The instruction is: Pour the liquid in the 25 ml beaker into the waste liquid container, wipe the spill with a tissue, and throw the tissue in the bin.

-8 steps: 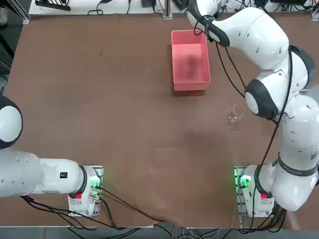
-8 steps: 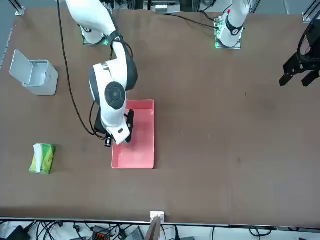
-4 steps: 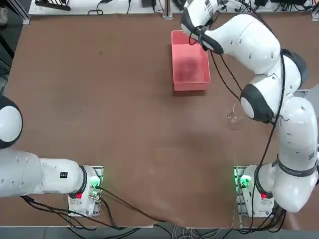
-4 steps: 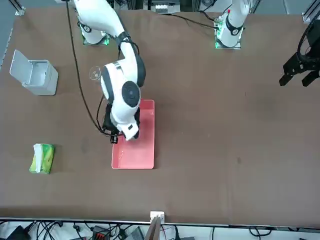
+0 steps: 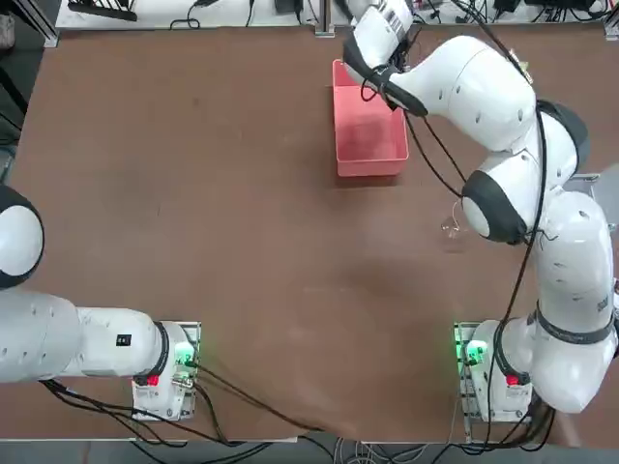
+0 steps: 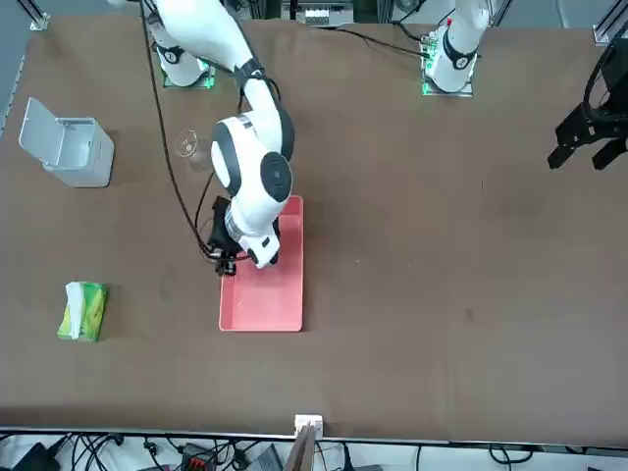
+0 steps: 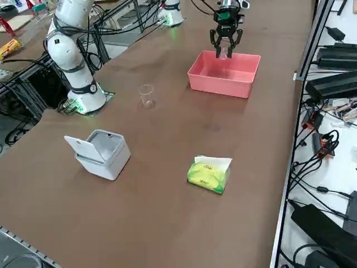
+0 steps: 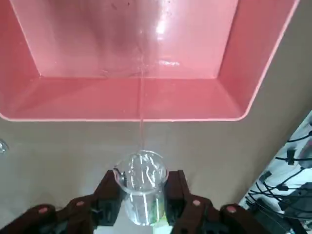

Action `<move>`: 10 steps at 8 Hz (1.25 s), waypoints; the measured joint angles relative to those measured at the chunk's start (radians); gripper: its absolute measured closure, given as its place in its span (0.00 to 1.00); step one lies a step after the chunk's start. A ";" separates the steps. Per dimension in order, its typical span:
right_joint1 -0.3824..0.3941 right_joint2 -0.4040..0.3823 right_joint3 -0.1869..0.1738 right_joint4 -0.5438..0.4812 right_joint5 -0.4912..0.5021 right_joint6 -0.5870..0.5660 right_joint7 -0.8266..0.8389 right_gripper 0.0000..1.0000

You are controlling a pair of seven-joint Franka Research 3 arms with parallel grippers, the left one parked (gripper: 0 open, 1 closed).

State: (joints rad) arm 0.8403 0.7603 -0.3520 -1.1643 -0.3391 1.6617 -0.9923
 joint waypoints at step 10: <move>0.042 0.042 -0.002 0.003 -0.098 -0.036 0.033 0.52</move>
State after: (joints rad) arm 0.8826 0.8026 -0.3545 -1.1617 -0.4371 1.6252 -0.9597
